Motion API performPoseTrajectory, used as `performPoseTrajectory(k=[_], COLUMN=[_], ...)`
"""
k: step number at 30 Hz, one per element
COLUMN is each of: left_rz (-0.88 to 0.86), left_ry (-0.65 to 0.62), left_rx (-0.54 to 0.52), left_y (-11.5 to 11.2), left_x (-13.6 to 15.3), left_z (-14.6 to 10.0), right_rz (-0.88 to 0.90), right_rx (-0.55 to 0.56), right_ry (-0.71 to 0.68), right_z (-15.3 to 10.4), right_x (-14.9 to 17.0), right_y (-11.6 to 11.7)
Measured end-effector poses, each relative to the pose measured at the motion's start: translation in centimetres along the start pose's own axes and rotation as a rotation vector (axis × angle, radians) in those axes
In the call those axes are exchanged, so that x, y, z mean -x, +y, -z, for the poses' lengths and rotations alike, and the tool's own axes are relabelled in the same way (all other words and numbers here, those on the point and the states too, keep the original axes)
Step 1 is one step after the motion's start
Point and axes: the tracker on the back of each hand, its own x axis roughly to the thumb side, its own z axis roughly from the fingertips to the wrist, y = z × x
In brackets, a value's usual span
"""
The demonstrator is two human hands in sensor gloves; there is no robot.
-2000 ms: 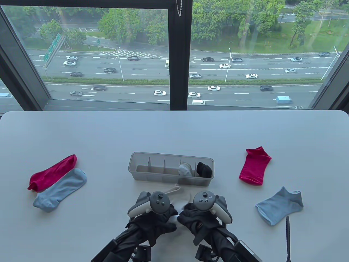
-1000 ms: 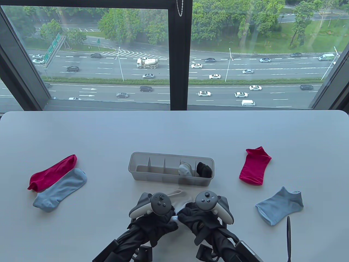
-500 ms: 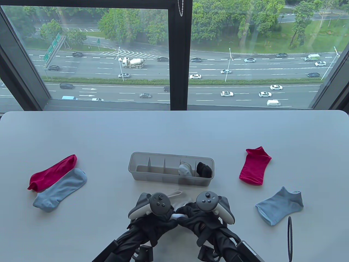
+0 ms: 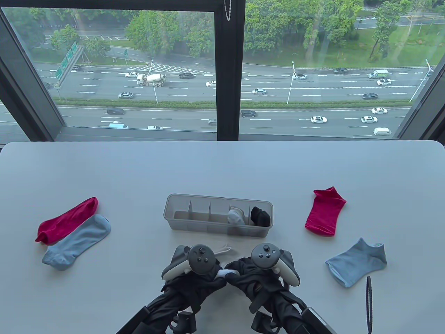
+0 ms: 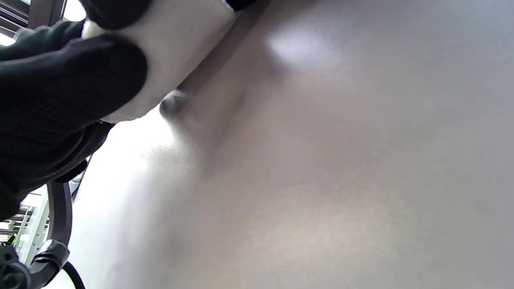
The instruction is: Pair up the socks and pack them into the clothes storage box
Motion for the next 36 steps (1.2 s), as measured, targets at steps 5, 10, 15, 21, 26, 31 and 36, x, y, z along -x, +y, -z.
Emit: performPoseTrajectory(k=[5, 10, 15, 21, 26, 31, 36], left_rz=[0.011, 0.019, 0.035, 0.048, 0.038, 0.075, 0.081], left_ry=[0.000, -0.014, -0.004, -0.001, -0.019, -0.015, -0.018], left_rx=[-0.091, -0.073, -0.041, -0.138, -0.079, -0.132, -0.164], left_y=[0.4, 0.5, 0.4, 0.9, 0.9, 1.0, 1.4], left_x=[0.0, -0.3, -0.5, -0.6, -0.7, -1.2, -1.2], left_z=[-0.4, -0.6, -0.4, -0.8, -0.9, -1.0, -1.2], right_rz=[0.039, -0.007, 0.020, 0.047, 0.032, 0.159, 0.082], right_rx=[-0.008, 0.037, 0.017, 0.022, 0.025, -0.014, 0.001], right_ry=[-0.001, -0.003, -0.022, -0.025, -0.071, -0.081, -0.089], right_z=[0.0, -0.2, -0.2, -0.3, -0.6, -0.4, -0.6], right_x=[0.1, 0.2, 0.0, -0.2, -0.7, -0.3, -0.5], right_y=[-0.2, -0.6, -0.6, -0.6, -0.8, -0.8, -0.8])
